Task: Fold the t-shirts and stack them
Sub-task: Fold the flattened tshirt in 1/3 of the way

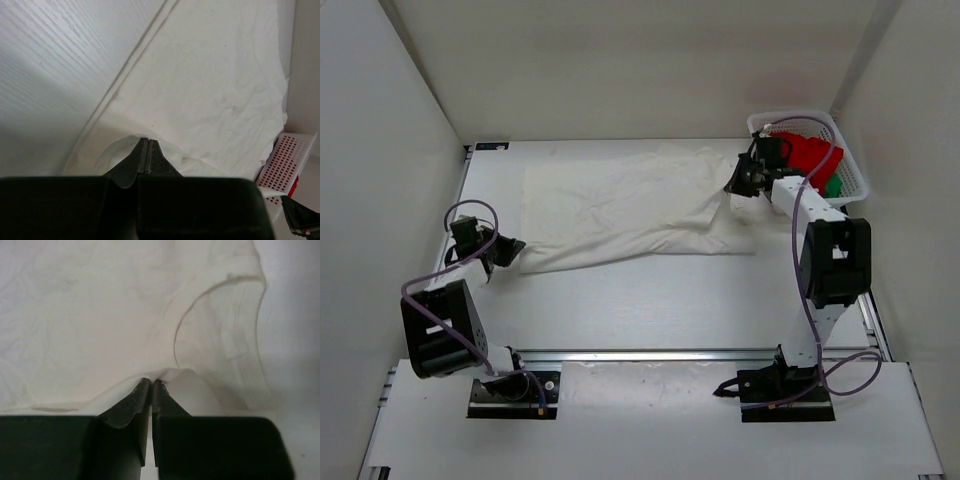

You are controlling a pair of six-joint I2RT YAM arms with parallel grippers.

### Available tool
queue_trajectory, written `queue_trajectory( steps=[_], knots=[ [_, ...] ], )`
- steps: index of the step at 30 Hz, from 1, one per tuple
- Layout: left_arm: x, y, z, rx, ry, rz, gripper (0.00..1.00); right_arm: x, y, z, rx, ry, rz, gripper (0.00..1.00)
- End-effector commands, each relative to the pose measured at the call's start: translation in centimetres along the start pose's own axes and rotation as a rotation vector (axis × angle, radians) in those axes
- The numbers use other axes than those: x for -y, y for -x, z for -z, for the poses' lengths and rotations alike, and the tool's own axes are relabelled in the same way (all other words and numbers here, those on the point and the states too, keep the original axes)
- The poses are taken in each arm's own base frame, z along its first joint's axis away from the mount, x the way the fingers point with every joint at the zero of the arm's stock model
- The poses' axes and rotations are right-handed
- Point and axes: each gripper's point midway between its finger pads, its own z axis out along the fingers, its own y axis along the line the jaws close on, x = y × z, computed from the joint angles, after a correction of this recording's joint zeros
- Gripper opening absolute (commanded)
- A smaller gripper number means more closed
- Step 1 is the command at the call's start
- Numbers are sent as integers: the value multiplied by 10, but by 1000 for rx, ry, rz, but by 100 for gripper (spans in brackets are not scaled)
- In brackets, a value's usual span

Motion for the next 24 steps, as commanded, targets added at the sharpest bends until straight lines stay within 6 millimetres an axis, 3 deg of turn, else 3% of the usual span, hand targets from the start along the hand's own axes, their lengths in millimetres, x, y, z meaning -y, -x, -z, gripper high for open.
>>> queue_trajectory(
  steps=[1, 4, 8, 12, 15, 17, 18, 20, 21, 23, 24],
  knots=[
    [7, 20, -13, 47, 5, 3, 0, -7, 26, -19, 11, 0, 72, 0],
    [20, 32, -22, 52, -12, -10, 0, -7, 37, -32, 4, -14, 74, 0],
    [44, 44, -35, 64, -22, -59, 1, 0, 38, -45, -16, -47, 77, 0],
    [43, 48, -54, 37, 4, -87, 4, 6, 37, -51, -28, -57, 72, 0],
    [42, 48, -65, 10, 4, -98, 14, 6, 39, -51, -29, -59, 68, 0],
    [34, 43, -62, -18, 16, -77, 26, 1, 39, -47, -40, -45, 66, 8],
    [31, 39, -55, -31, 5, -54, 38, -5, 43, -42, -31, -35, 77, 17],
    [41, 49, -40, 18, -56, -45, 50, -8, 55, -28, -2, -31, 72, 27],
    [47, 51, -29, 34, -74, -57, 55, -2, 52, -27, -5, -39, 60, 31],
    [49, 54, -10, 76, -76, -86, 54, 2, 41, -1, 6, -35, 25, 32],
    [45, 43, 1, 63, -66, -109, 49, -1, 53, 20, 64, -15, 5, 33]
  ],
)
